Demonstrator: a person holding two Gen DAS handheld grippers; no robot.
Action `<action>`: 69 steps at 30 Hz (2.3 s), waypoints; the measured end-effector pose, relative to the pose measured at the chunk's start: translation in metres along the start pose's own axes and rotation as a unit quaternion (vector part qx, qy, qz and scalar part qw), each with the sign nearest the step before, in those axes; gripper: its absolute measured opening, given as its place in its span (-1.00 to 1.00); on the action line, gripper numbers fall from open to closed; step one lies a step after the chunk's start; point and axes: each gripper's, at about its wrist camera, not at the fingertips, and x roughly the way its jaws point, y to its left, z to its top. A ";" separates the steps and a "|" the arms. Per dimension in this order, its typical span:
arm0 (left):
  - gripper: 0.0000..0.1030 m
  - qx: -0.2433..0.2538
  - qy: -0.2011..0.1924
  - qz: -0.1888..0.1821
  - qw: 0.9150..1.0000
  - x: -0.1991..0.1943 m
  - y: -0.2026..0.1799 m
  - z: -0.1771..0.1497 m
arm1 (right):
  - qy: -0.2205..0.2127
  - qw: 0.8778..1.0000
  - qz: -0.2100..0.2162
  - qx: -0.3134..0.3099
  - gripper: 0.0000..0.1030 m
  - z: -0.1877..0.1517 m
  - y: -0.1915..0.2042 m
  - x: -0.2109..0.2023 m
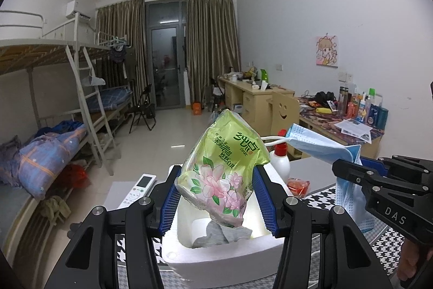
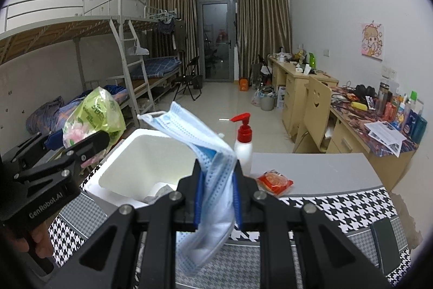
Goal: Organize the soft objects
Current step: 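Open the left tool to drop the tissue packet into the foam box, then lower the blue mask into the foam box with the right tool and release it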
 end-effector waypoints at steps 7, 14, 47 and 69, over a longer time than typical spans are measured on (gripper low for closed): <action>0.05 -0.005 0.009 0.005 1.000 0.009 0.003 0.000 | 0.009 1.000 0.004 0.002 -0.56 0.006 0.003 0.012; 0.05 0.002 0.015 0.029 0.999 0.022 0.006 -0.003 | 0.015 1.000 -0.007 0.004 -0.56 0.005 0.002 0.023; 0.93 -0.006 0.055 0.018 0.998 0.050 0.030 -0.014 | 0.026 0.999 -0.025 0.007 -0.56 0.015 0.011 0.036; 0.98 -0.029 0.040 0.048 0.998 0.033 0.061 -0.015 | 0.046 0.999 0.019 -0.015 -0.56 0.021 0.034 0.055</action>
